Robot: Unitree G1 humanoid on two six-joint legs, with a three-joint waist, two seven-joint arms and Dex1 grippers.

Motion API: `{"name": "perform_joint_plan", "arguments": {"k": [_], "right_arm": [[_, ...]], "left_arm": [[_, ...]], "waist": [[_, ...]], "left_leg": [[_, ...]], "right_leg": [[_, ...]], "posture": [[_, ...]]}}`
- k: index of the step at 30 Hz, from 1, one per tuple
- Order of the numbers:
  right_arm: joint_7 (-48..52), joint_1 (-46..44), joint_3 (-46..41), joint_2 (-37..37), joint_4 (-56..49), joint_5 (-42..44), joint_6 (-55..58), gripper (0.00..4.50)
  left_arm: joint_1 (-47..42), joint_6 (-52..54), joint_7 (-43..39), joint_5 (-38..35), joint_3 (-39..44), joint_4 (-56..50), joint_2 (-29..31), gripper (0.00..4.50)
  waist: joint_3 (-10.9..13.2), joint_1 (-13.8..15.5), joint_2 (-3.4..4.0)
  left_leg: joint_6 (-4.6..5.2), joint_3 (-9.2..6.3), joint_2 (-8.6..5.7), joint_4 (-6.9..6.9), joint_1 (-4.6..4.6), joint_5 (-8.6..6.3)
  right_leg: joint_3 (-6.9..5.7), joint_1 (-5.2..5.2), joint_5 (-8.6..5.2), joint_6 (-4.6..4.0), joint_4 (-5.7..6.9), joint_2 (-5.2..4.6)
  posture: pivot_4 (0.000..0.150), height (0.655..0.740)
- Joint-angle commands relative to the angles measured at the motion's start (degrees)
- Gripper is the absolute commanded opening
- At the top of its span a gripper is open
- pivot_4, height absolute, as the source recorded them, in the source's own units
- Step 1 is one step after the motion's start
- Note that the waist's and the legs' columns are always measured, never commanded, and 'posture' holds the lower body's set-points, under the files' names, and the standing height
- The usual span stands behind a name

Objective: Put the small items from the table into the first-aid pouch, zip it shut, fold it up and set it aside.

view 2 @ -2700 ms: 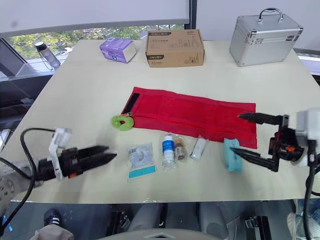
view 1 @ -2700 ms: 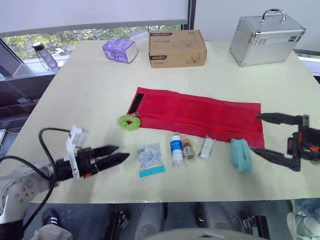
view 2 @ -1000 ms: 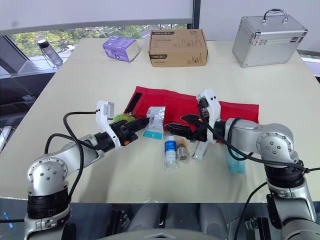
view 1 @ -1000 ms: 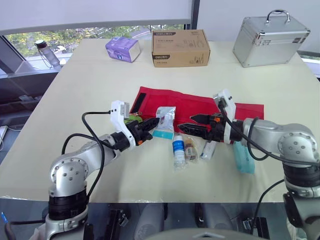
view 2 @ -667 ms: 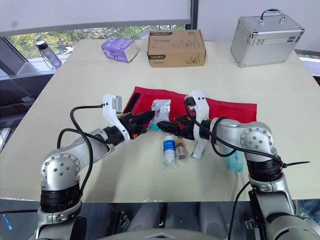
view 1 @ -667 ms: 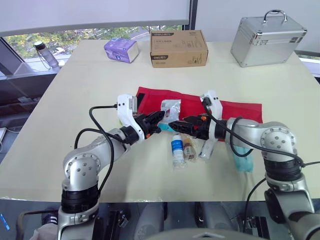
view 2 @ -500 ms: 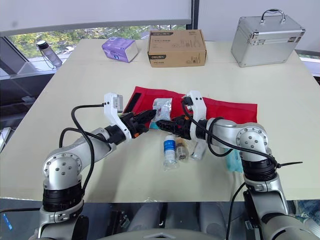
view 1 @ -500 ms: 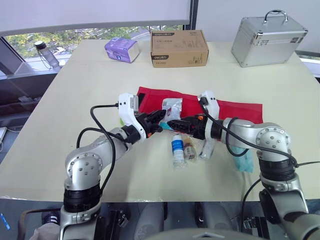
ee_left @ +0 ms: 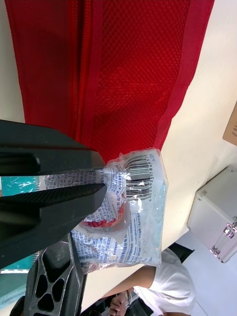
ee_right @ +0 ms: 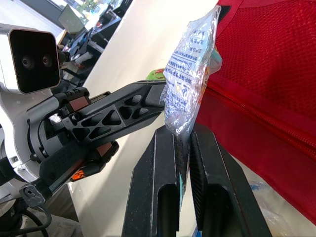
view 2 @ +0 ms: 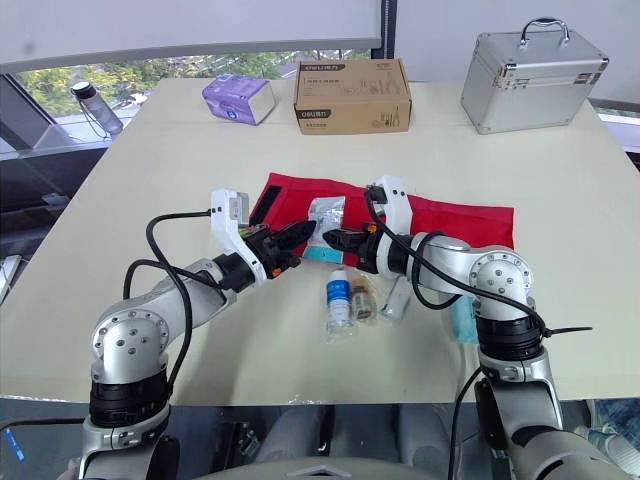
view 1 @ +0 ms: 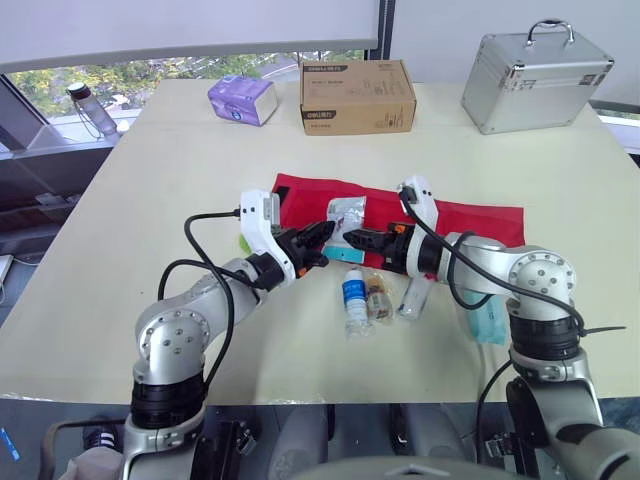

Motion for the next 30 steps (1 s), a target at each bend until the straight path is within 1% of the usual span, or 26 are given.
{"name": "perform_joint_plan", "arguments": {"k": [1,2,5,6,9,10,11,14,16,19,20,21,23,25,28,30], "right_arm": [[0.8,-0.5,-2.4,-2.2,-1.8,1.5,0.2,0.0],[1.4,-0.1,-2.5,-3.1,-2.2,2.1,0.6,0.0],[4.5,1.7,-3.8,-6.9,-3.8,5.2,1.6,0.0],[5.8,2.5,-4.6,-8.5,-4.2,6.6,1.9,0.0],[9.0,4.8,-6.8,-13.0,-4.7,10.3,1.9,0.0],[9.7,5.6,-7.4,-14.4,-4.9,11.8,1.7,0.0],[10.6,6.8,-8.3,-16.1,-5.2,13.6,1.5,0.0],[12.0,10.0,-10.4,-19.9,-6.4,18.9,-0.2,0.0],[12.3,11.9,-11.5,-22.4,-7.4,22.4,-1.8,0.0],[12.0,14.4,-12.5,-25.5,-9.3,25.5,-4.4,0.0],[11.6,15.0,-12.6,-26.1,-9.9,26.0,-5.5,0.0],[11.2,15.7,-12.7,-26.7,-10.5,26.4,-6.6,0.0],[10.5,16.7,-12.5,-27.5,-11.6,26.9,-8.7,0.0],[9.8,17.5,-12.0,-27.9,-12.7,27.3,-10.4,0.0],[9.0,18.6,-11.2,-28.4,-14.5,27.9,-12.6,0.0],[8.6,19.3,-10.9,-28.9,-15.4,28.3,-13.8,0.0]], "left_arm": [[1.7,-0.1,-3.8,-2.8,2.2,-3.2,2.6,0.88],[2.3,-0.1,-5.5,-2.6,2.7,-3.2,4.1,1.13],[4.2,-0.5,-13.0,-3.6,5.3,-2.7,9.0,2.6],[5.0,-0.9,-17.4,-2.3,5.8,-2.4,11.8,3.14],[6.5,-3.3,-30.1,3.0,5.9,0.4,19.5,4.27],[6.5,-5.1,-33.5,5.8,5.3,1.8,21.7,4.27],[5.8,-7.9,-37.3,10.2,3.9,4.3,24.2,4.27],[2.3,-15.9,-45.2,21.5,-0.5,12.3,28.7,4.27],[-1.6,-20.5,-49.1,28.1,-3.9,18.8,30.0,4.27],[-9.9,-28.8,-57.2,39.3,-11.4,31.1,31.5,4.27],[-13.0,-31.0,-59.6,42.2,-13.5,35.3,31.2,4.27],[-17.1,-33.8,-61.4,46.1,-16.3,40.9,30.1,4.27],[-23.7,-38.5,-64.8,51.7,-20.2,50.5,27.6,4.27],[-28.3,-43.6,-68.2,56.1,-22.8,58.0,25.3,4.27],[-32.9,-49.5,-72.8,60.7,-25.2,65.3,22.8,4.27],[-34.9,-51.5,-76.0,62.4,-25.9,68.3,21.7,4.27]], "waist": [[0.0,-0.1,0.0],[0.0,-0.1,0.01],[0.0,-0.2,0.02],[0.0,-0.3,0.03],[0.1,-0.6,0.09],[0.1,-0.6,0.11],[0.1,-0.6,0.11],[0.1,-0.7,0.16],[0.1,-0.7,0.16],[0.2,-0.8,0.12],[0.2,-0.8,0.11],[0.2,-0.8,0.11],[0.2,-0.8,0.08],[0.2,-0.7,0.07],[0.2,-1.0,0.05],[0.2,-1.1,0.05]], "left_leg": [[0.0,0.0,0.0,0.0,0.0,0.0],[0.0,0.0,0.0,-0.01,0.0,0.0],[0.0,-0.02,0.0,-0.02,-0.01,0.0],[0.0,-0.05,0.0,-0.03,-0.03,0.0],[0.01,-0.04,0.01,-0.1,-0.02,0.0],[0.01,-0.04,0.0,-0.1,-0.02,0.0],[0.01,-0.04,0.0,-0.12,-0.03,0.0],[0.01,-0.02,0.01,-0.27,0.0,0.0],[0.02,-0.02,0.03,-0.29,-0.02,0.0],[0.02,-0.01,0.04,-0.31,-0.07,0.0],[0.02,0.0,0.04,-0.31,-0.1,0.0],[0.03,0.0,0.05,-0.32,-0.13,0.0],[0.03,-0.01,0.04,-0.32,-0.16,0.0],[0.03,-0.02,0.04,-0.32,-0.22,0.0],[0.08,-0.03,0.04,-0.32,-0.29,-0.03],[0.1,-0.05,0.06,-0.32,-0.53,-0.04]], "right_leg": [[0.0,0.0,0.0,0.0,-0.01,0.0],[0.0,0.0,0.0,0.0,-0.01,0.0],[-0.03,-0.01,-0.01,0.0,-0.02,0.0],[-0.07,0.0,-0.01,-0.01,-0.05,0.0],[-0.1,0.0,-0.03,-0.01,-0.09,0.0],[-0.09,0.01,-0.03,-0.02,-0.1,0.0],[-0.09,0.0,-0.07,-0.09,-0.11,0.0],[-0.09,0.01,-0.14,-0.2,-0.24,0.01],[-0.08,0.0,-0.14,-0.19,-0.29,0.03],[-0.09,0.01,-0.05,-0.05,-0.44,0.03],[-0.09,0.02,-0.02,0.01,-0.49,0.03],[-0.1,0.02,-0.01,0.02,-0.55,0.03],[-0.11,0.02,-0.01,0.03,-0.6,0.03],[-0.13,0.01,0.0,0.04,-0.67,0.01],[-0.14,-0.03,0.0,0.04,-0.71,0.0],[-0.17,-0.3,0.01,0.05,-0.68,-0.01]], "posture": [[0.15,0.74],[0.15,0.74],[0.15,0.74],[0.15,0.74],[0.15,0.74],[0.15,0.74],[0.15,0.74],[0.15,0.74],[0.15,0.74],[0.15,0.74],[0.15,0.74],[0.15,0.74],[0.15,0.74],[0.15,0.74],[0.15,0.74],[0.15,0.74]]}}
